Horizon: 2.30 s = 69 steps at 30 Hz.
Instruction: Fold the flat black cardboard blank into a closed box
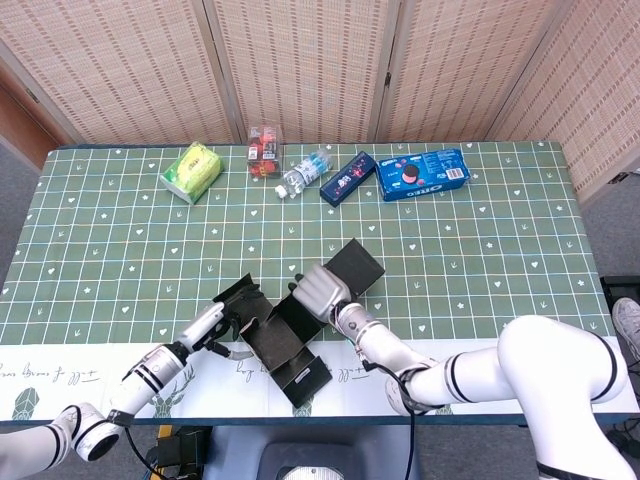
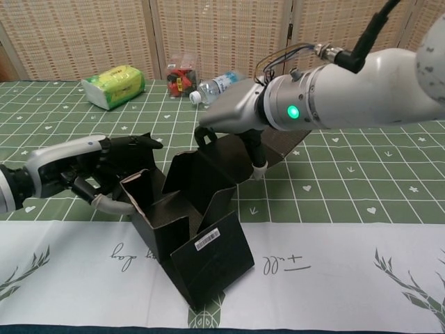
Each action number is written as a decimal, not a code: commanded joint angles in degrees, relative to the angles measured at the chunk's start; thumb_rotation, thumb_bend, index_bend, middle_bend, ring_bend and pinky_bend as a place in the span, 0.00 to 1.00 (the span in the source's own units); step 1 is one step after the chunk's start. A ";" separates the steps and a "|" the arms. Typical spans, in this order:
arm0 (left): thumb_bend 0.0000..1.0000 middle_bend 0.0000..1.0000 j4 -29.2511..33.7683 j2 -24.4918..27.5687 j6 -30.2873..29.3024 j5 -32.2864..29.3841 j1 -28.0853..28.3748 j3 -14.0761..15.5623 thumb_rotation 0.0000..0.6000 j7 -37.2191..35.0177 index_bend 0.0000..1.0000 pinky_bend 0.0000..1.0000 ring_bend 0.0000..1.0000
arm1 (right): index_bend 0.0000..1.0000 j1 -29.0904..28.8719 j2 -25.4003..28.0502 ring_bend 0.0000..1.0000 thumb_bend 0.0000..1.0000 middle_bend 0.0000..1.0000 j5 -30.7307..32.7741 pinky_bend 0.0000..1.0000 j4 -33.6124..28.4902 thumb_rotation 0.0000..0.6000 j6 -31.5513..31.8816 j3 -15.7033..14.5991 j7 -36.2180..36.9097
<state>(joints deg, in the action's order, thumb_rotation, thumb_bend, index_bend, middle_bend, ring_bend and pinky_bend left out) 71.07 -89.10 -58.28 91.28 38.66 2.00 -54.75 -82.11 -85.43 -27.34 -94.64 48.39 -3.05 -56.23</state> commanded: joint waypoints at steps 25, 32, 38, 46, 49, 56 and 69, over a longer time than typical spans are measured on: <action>0.11 0.05 0.40 0.83 5.73 0.13 3.96 0.97 1.00 -9.79 0.09 0.91 0.63 | 0.38 -2.07 -0.15 0.84 0.33 0.40 -6.32 1.00 -2.42 1.00 2.12 -0.71 -2.95; 0.11 0.05 0.41 1.44 6.76 1.53 5.28 2.11 1.00 -14.54 0.09 0.91 0.63 | 0.38 -1.89 -0.41 0.84 0.33 0.40 -7.23 1.00 -2.50 1.00 2.31 -0.19 -2.36; 0.11 0.05 0.05 1.71 7.29 2.60 6.40 3.13 1.00 -19.05 0.09 0.91 0.63 | 0.38 -1.48 -0.59 0.84 0.33 0.40 -8.53 1.00 -2.34 1.00 2.19 -0.04 -1.61; 0.11 0.05 -1.50 1.64 6.91 4.92 7.75 5.25 1.00 -25.20 0.09 0.91 0.63 | 0.38 -0.73 -0.92 0.84 0.33 0.40 -10.56 1.00 -1.46 1.00 1.73 0.22 -0.26; 0.11 0.05 -2.38 1.39 6.50 5.70 8.17 5.99 1.00 -26.83 0.10 0.91 0.63 | 0.38 -0.41 -1.12 0.84 0.33 0.40 -11.65 1.00 -1.07 1.00 1.59 0.36 0.30; 0.11 0.08 -3.99 0.70 5.68 6.76 8.85 7.49 1.00 -30.27 0.11 0.91 0.63 | 0.38 0.39 -1.52 0.84 0.33 0.40 -13.91 1.00 0.00 1.00 1.17 0.78 1.72; 0.11 0.23 -5.93 0.21 3.71 8.01 9.67 9.78 1.00 -34.64 0.21 0.91 0.66 | 0.01 1.58 -0.80 0.80 0.29 0.13 -17.77 1.00 1.11 1.00 -1.16 1.62 4.86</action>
<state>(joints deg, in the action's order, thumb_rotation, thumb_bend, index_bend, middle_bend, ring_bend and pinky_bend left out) 65.22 -88.85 -54.50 99.30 48.30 11.68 -89.28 -80.61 -86.35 -45.18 -93.44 47.35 -1.51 -51.50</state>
